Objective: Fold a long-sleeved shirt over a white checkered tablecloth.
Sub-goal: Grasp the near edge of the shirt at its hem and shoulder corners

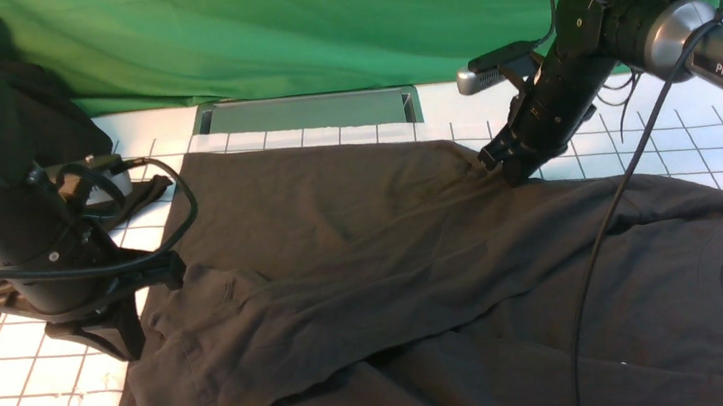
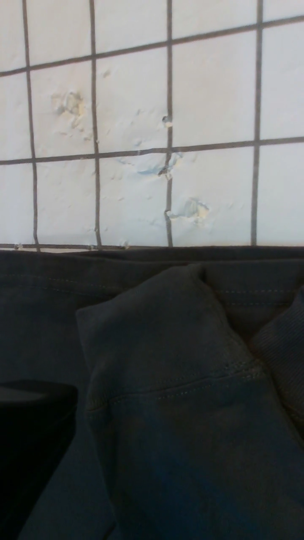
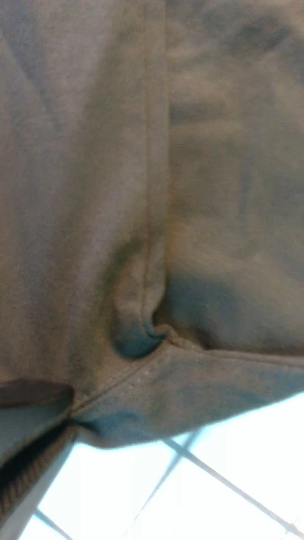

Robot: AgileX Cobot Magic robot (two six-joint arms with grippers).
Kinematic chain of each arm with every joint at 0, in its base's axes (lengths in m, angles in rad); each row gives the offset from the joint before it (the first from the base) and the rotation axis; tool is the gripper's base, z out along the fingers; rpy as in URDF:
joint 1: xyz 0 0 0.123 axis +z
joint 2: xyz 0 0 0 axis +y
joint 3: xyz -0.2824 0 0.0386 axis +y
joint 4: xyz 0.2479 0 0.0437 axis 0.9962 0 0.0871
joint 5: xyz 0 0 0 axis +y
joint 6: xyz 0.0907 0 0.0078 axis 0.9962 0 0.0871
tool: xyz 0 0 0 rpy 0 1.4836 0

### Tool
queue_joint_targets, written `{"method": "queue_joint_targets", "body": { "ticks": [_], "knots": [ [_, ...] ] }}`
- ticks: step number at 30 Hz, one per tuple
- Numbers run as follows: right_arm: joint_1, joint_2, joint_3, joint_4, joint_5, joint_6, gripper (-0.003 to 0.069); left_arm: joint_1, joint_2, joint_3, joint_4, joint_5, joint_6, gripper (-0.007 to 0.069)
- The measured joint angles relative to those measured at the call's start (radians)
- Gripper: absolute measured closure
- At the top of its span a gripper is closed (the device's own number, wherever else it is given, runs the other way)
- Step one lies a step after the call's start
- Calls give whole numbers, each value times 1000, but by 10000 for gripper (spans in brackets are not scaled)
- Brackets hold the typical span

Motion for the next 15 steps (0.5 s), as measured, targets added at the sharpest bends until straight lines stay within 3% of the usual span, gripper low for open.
{"method": "queue_joint_targets", "body": {
  "ticks": [10, 12, 15],
  "knots": [
    [0, 1, -78, -80, -16, 45, 640, 0, 0, 0, 0, -2, 0, 619],
    [0, 1, -78, -82, -32, 51, 600, 0, 0, 0, 0, -4, 0, 619],
    [-1, 1, -84, -85, -41, 53, 442, 0, 0, 0, 0, 2, 0, 619]
  ]
}}
